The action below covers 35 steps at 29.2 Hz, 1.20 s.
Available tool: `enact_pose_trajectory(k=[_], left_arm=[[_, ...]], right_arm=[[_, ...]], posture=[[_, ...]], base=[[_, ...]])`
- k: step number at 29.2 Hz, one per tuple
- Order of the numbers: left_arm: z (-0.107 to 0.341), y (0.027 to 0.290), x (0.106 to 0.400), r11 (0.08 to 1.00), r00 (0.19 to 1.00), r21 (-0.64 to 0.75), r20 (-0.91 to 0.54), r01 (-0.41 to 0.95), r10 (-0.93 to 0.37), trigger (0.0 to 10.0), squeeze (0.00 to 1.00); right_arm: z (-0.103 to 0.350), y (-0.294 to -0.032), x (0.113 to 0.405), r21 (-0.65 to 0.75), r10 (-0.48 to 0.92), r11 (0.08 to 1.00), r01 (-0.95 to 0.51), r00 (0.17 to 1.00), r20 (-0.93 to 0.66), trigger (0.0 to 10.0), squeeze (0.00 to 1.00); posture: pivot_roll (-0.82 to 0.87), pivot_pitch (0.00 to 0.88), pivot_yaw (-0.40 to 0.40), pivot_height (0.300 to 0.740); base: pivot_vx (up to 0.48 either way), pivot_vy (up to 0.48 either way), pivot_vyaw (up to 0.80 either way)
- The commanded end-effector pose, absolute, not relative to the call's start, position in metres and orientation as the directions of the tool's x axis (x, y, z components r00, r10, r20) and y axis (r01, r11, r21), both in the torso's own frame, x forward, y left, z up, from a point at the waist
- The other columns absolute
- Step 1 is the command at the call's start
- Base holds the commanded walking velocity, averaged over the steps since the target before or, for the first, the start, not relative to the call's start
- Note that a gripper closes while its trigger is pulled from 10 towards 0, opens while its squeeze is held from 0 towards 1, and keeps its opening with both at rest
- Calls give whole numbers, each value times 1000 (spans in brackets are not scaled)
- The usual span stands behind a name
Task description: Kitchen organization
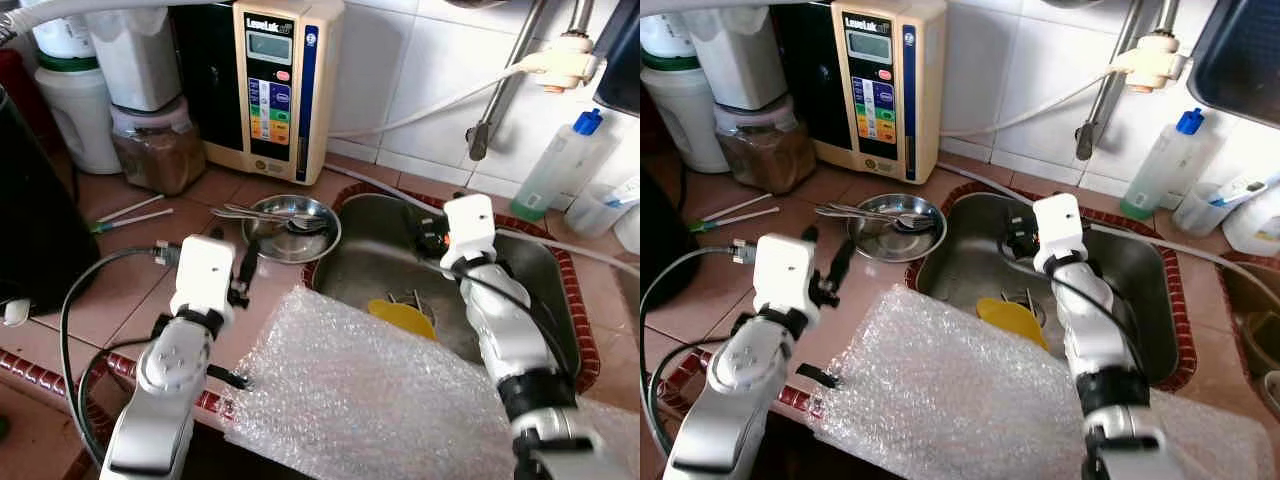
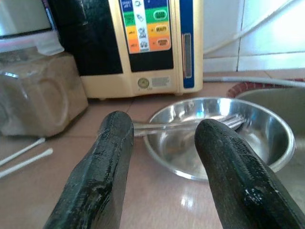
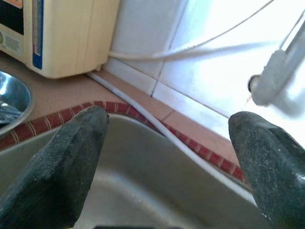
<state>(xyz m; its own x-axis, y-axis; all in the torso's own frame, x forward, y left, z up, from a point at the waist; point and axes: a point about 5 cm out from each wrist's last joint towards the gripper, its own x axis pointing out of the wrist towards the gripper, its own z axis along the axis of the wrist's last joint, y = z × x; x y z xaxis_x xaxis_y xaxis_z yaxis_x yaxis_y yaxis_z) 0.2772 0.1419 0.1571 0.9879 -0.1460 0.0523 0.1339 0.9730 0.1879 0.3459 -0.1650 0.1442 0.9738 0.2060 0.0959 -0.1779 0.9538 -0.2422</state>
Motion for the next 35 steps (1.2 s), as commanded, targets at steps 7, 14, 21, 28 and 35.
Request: enact_pose_trajectory(k=[7, 14, 21, 28, 35], left_arm=[[151, 131, 306, 971, 987, 186, 21, 151, -158, 10000, 0], [147, 132, 332, 991, 997, 114, -37, 73, -69, 10000, 0], [149, 142, 355, 995, 997, 80, -50, -57, 61, 10000, 0], [142, 151, 361, 989, 982, 37, -118, -141, 144, 10000, 0], [140, 151, 357, 985, 978, -19, -122, -173, 170, 10000, 600]], right_arm=[[153, -153, 332, -218, 236, 954, -204, 963, 134, 10000, 0], [151, -140, 313, -204, 280, 945, -256, 954, 103, 10000, 0], [155, -131, 301, -198, 332, 930, -310, 940, 85, 10000, 0], [153, -131, 293, -194, 343, 925, -327, 938, 53, 10000, 0], [151, -129, 292, -188, 345, 924, -332, 938, 37, 10000, 0]], posture=[[53, 0, -9, 740], [34, 0, -3, 740], [13, 0, 7, 740], [10, 0, 14, 740], [21, 0, 14, 740]], base=[[0, 0, -778], [0, 0, -444], [0, 0, 0], [0, 0, 0], [0, 0, 0]])
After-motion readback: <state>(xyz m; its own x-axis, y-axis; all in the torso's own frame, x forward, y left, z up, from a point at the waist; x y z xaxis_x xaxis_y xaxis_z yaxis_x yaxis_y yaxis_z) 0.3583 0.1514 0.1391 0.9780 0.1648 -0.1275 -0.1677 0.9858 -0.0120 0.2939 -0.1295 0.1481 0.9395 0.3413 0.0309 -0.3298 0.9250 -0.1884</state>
